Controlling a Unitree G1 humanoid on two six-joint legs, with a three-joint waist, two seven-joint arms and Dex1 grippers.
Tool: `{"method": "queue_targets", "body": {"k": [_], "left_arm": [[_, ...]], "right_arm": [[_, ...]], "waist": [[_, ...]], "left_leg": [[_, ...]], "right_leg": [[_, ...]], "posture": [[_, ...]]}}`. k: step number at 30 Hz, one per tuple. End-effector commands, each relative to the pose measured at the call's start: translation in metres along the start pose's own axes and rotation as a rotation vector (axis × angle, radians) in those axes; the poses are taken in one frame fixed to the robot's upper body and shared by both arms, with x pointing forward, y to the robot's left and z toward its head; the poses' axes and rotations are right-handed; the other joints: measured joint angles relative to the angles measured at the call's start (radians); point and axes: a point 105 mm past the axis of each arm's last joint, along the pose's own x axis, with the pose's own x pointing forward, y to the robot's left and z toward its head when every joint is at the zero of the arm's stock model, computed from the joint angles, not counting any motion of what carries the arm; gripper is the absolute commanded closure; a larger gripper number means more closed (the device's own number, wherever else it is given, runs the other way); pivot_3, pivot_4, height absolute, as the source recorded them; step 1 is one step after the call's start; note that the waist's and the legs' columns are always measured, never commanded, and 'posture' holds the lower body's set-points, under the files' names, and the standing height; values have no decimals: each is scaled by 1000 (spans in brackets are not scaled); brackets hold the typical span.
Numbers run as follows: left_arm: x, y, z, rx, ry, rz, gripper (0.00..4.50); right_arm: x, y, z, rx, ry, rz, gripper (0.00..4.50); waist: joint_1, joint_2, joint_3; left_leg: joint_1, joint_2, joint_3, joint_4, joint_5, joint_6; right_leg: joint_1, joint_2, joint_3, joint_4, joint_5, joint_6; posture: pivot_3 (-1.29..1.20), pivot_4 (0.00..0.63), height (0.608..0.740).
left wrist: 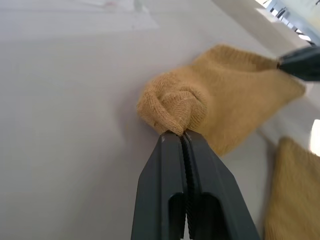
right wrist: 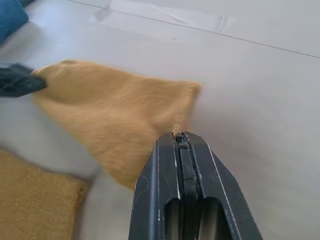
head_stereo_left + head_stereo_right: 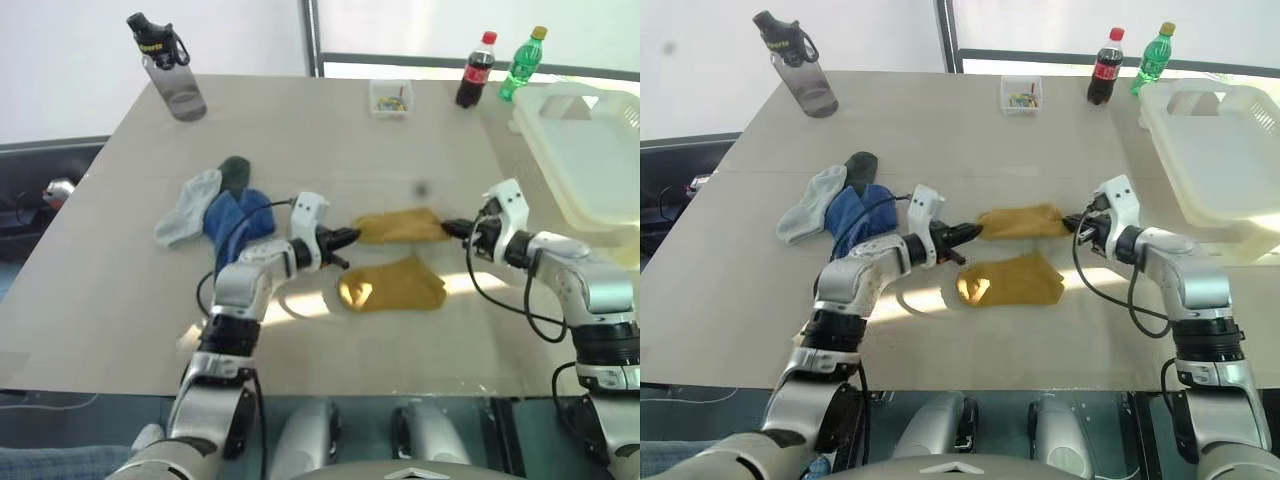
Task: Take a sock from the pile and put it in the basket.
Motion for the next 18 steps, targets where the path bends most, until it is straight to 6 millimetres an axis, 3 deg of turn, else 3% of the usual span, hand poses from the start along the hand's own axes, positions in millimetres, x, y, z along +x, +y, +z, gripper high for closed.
{"method": "queue_targets", "body": {"k": [1, 8, 13, 18], "left_arm": [[-8, -6, 13, 30, -42, -9, 4447], [-18, -18, 19, 34, -67, -25, 4447], [-28, -47, 32, -55, -168, -119, 4447], [-46, -75, 19, -121, -159, -189, 4447]], "right_arm": [[-9, -5, 12, 3, -44, -16, 4500], [-12, 6, 15, -5, -38, 36, 4500], [-21, 14, 22, -22, -41, 56, 4500], [-37, 17, 28, -44, -36, 53, 4500]], "waist": [[3, 0, 0], [1, 0, 0], [2, 0, 0], [1, 0, 0]], "left_leg": [[0, 0, 0, 0, 0, 0], [-1, 0, 0, -1, 0, 0], [-1, 0, 0, -1, 0, 0], [0, 0, 0, -1, 0, 0]], "right_leg": [[0, 0, 0, 0, 0, 0], [0, 0, 0, -1, 0, 0], [0, -1, 0, -1, 0, 0], [0, -2, 0, -1, 0, 0]], "posture": [[0, 150, 740], [0, 150, 740], [0, 150, 740], [0, 150, 740]]}}
